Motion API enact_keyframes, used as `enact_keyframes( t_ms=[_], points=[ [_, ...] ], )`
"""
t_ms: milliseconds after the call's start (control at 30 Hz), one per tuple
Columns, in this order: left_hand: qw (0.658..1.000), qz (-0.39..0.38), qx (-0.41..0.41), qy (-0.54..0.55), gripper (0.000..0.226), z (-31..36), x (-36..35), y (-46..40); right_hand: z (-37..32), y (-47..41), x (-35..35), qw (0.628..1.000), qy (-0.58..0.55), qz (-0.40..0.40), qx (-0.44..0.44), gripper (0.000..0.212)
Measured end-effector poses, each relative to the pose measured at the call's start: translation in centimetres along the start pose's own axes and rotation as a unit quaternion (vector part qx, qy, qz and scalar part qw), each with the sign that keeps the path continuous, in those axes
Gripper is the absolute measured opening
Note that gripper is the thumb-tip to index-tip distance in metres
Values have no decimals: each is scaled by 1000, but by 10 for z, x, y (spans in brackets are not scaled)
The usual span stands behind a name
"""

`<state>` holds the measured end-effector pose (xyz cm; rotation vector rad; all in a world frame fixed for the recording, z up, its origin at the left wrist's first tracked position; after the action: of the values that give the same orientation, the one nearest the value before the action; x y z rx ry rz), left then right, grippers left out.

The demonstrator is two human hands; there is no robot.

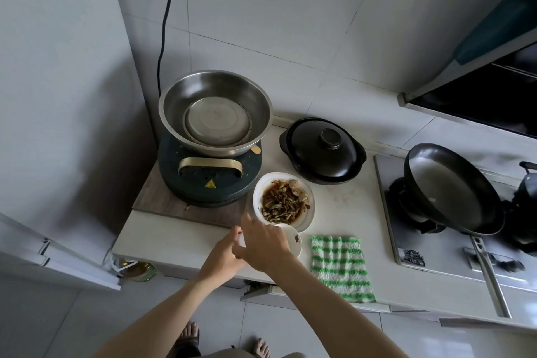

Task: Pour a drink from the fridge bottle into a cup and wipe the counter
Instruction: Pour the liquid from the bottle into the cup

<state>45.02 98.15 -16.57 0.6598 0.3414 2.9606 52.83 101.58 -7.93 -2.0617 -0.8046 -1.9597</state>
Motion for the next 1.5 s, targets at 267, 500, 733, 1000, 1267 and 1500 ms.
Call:
enact_keyframes(
  t_ms=[267, 500, 733, 1000, 1267, 1500],
  points=[
    [997, -12, -22, -71, 58, -4, 3, -4, 29, 8, 13, 988, -141, 41, -44, 42],
    [996, 20, -10, -91, 52, -10, 5, -2, 98, 56, 0, 953, -221, 127, -162, 28],
    [993, -1, -51, -110, 47, 5, 12, -9, 146, 110, -33, 918, -263, 120, -270, 33],
    [944, -21, -140, -299, 60, 40, 26, -24, 154, 138, -62, 900, -296, 89, -309, 36],
    [896, -58, -155, -413, 66, 44, 18, -32, 159, 142, -61, 896, -308, 89, -307, 37],
    [880, -63, -162, -442, 67, 55, 12, -30, 159, 143, -64, 906, -299, 74, -290, 36]
  ],
)
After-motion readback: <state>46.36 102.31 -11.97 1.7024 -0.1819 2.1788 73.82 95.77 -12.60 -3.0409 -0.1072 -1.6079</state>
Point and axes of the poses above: each hand's wrist, its own y-axis away from the middle knuckle, its own x-axis out of the back of the hand, z = x × y, the point moved 6 cm from there along -y, towards the middle knuckle, and after that the axes turned 2 degrees about -y, right-handed, at the moved point
